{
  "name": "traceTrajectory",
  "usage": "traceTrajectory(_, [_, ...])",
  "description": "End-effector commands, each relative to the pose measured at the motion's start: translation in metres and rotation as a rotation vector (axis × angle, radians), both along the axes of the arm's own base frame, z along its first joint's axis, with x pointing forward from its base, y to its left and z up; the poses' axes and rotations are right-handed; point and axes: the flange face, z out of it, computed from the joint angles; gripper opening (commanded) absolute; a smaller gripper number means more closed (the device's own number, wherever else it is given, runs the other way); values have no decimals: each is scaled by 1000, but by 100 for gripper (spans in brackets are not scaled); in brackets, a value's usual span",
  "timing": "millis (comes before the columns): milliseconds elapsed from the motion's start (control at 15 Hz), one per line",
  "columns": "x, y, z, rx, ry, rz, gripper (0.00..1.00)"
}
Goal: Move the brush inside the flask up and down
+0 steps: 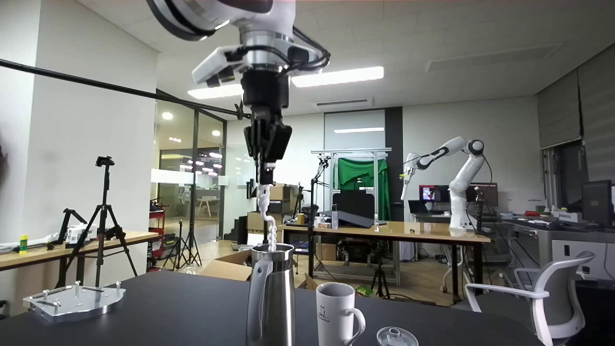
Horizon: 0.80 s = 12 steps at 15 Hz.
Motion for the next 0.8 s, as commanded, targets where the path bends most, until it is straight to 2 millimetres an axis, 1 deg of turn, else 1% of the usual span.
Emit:
traceTrajectory(0, [-8,-16,41,49,-9,42,4])
traceTrajectory(67, [-8,-21,43,59,-5,53,4])
traceTrajectory(200, [-5,-32,32,73,-2,80,4])
traceTrajectory(467, [9,-55,-22,134,49,93,4])
traceTrajectory(600, [19,-59,-48,144,81,105,4])
traceTrajectory(733, [28,-56,-66,137,113,116,4])
